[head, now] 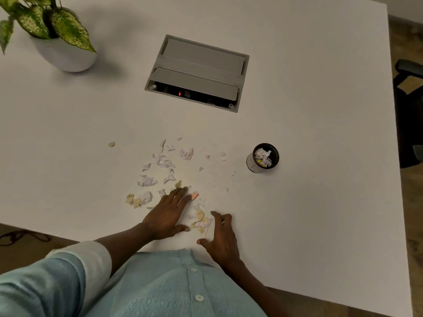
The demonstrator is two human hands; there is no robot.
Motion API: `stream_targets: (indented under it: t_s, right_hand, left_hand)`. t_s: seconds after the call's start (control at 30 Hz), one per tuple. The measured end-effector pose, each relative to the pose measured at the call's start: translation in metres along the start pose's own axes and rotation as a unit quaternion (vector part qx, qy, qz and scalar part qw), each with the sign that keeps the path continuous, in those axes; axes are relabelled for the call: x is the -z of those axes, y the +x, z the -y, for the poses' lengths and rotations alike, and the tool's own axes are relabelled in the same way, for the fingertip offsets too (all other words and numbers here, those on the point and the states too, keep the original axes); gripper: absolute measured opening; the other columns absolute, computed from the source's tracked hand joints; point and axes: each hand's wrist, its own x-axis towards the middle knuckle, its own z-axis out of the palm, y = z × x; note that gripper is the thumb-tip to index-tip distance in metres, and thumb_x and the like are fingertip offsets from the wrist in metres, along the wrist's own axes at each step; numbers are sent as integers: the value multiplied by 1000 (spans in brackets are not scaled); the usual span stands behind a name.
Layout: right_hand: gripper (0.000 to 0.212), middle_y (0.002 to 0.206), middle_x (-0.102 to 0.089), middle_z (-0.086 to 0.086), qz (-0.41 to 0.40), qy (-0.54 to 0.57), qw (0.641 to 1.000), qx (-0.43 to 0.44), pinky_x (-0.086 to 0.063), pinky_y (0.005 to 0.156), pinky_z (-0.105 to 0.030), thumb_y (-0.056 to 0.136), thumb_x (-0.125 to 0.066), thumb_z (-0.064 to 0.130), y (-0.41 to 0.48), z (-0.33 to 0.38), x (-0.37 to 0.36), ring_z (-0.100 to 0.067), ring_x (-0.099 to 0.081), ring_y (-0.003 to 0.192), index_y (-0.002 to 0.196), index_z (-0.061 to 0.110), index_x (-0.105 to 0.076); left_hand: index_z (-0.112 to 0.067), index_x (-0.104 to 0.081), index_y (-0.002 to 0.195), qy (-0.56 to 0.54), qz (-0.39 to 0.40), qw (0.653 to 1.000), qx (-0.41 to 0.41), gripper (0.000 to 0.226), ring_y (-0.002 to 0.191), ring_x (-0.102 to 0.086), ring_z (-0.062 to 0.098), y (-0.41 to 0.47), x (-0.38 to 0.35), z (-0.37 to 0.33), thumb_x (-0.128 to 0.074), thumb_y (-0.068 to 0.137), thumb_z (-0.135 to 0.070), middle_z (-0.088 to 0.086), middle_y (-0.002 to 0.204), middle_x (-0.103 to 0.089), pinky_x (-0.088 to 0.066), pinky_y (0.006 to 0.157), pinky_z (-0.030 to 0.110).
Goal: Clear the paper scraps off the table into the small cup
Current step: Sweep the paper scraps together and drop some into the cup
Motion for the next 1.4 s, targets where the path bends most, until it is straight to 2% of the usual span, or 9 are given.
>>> stream_targets:
  t_s: [0.07,0.13,0.37,0.5,0.67,0.87,0.97,1.23,1.4]
  right_hand:
    - [93,138,-32,-1,-2,-3,1000,0,-53,90,-31,73,-85,48,0,4,-3,-20,-57,114,146,27,-33]
    - [87,136,-33,-2,-8,-10,1000,7,-55,89,-33,75,-83,48,2,9,-3,-20,-57,111,145,25,-36]
    - [51,127,-38,-2,-21,-20,999,18,-57,88,-29,86,-77,38,20,23,-3,-19,-61,102,128,24,-52]
    - [39,127,-46,-3,-38,-40,998,22,-56,93,-26,91,-74,26,28,22,-4,-18,-62,106,126,22,-58]
    - [15,111,-56,-5,-64,-51,995,58,-56,83,-27,96,-65,17,33,16,3,-18,-62,93,111,14,-66]
    - [8,97,-63,0,-100,2,994,36,-45,72,-15,91,-68,9,39,9,15,-15,-63,85,96,15,-70]
    - [12,90,-64,1,-148,59,987,10,-53,72,-23,85,-72,7,42,6,29,-14,-63,79,89,18,-73]
    - [16,80,-67,-4,-361,134,922,-43,-46,63,-28,73,-86,10,67,7,122,-23,-64,68,83,16,-74]
    - [16,88,-72,-7,-409,167,896,-45,-54,69,-30,76,-83,10,90,8,188,-21,-67,75,89,11,-75]
  left_hand:
    - [-20,1,167,-2,6,1000,-12,104,163,1,33,5,0,-10,-58,95,-66,9,176,9,-22,131,50]
    - [-19,-2,168,12,-1,999,-35,95,162,-6,34,11,3,-20,-60,100,-52,14,175,6,-28,128,48]
    - [-22,-43,155,-6,-32,997,-63,47,152,-32,34,16,5,-35,-51,109,-27,17,170,-21,-44,119,41]
    - [-14,-57,136,-23,-57,996,-60,29,134,-43,26,16,7,-33,-44,110,-19,13,151,-43,-51,104,35]
    - [-9,-62,129,-36,-63,996,-54,27,117,-50,24,19,9,-29,-47,108,-18,11,134,-52,-51,95,36]
    - [-8,-73,109,-134,-115,984,-21,16,92,-62,28,26,23,-36,-68,94,-8,10,110,-60,-56,75,38]
    - [-8,-75,105,-198,-148,969,9,12,87,-65,23,35,34,-45,-73,93,-9,6,110,-62,-59,75,36]
    - [-13,-77,98,-305,-256,917,1,16,77,-64,18,101,113,-104,-84,85,-18,3,97,-65,-56,70,36]
    - [-11,-77,100,-320,-270,908,-18,23,79,-68,21,156,155,-140,-88,83,-22,8,100,-68,-59,73,40]
